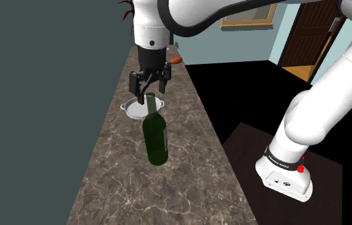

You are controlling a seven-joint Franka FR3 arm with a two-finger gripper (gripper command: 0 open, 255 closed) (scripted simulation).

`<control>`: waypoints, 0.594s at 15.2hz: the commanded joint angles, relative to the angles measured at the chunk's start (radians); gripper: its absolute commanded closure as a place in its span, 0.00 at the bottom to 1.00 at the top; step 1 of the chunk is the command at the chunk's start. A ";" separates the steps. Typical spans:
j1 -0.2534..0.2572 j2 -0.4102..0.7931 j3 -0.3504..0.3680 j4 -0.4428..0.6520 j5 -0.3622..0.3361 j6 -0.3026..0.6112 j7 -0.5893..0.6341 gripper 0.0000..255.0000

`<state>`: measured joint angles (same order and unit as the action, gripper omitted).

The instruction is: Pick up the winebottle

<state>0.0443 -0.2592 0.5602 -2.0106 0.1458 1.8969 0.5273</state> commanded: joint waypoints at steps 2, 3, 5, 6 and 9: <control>0.002 0.004 0.006 -0.036 0.000 0.041 0.003 0.00; 0.003 0.006 0.008 -0.056 0.001 0.062 0.003 0.00; 0.003 0.006 0.008 -0.056 0.001 0.062 0.003 0.00; 0.003 0.004 0.008 -0.056 0.002 0.060 0.003 1.00; 0.003 0.004 0.008 -0.056 0.002 0.060 0.003 1.00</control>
<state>0.0473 -0.2557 0.5678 -2.0656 0.1473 1.9571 0.5300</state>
